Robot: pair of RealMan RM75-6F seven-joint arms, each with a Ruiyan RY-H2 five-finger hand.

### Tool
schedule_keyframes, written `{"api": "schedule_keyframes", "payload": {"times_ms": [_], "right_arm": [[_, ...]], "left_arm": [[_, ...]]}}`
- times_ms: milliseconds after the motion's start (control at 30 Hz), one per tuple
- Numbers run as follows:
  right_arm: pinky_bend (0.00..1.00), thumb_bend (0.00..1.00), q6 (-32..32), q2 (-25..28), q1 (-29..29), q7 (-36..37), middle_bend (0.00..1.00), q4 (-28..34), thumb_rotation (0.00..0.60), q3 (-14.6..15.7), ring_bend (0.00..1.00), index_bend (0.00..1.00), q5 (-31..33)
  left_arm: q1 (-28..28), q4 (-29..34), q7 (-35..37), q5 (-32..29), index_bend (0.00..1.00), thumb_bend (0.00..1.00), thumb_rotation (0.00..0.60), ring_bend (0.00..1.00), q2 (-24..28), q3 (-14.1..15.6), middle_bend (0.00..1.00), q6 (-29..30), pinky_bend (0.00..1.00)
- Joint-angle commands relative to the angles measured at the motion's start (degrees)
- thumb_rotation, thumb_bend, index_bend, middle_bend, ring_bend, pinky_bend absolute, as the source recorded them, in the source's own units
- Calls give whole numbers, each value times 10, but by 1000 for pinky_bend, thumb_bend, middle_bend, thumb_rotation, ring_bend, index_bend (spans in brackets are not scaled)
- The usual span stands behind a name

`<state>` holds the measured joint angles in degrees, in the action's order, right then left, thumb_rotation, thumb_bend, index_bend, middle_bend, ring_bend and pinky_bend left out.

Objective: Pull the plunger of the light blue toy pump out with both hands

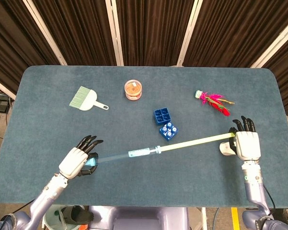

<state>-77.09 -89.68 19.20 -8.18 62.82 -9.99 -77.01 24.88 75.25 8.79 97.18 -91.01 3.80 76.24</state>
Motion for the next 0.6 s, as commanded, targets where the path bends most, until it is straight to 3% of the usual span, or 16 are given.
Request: {"api": "schedule_keyframes", "payload": {"times_ms": [33,167,333,400,600], "right_arm": [[122,618,2,-7,-13,-7,231,-7,600,18,103,791,-3],[121,581,26,-5,-24,-35,171,5,600,44,77,628,-1],[96,384,76,25,-26,-96,11,65,600,66,8,161,16],[90,285,87,36,-26,-115,0,93,600,71,0,53,23],[73,59,87,66,-28,-134,0,156,600,72,0,0,24]], "left_arm": [[-1,-10,13,-7,377,487,600,0,-2,1,86,-7,0],[-4,-18,27,-14,277,386,600,0,2,2,74,-9,0],[-7,-23,42,-19,113,242,600,0,4,0,51,-7,0],[-8,-23,46,-23,90,201,600,0,6,-3,46,-7,0],[-11,-16,46,-23,77,161,600,0,17,-8,37,3,0]]}}
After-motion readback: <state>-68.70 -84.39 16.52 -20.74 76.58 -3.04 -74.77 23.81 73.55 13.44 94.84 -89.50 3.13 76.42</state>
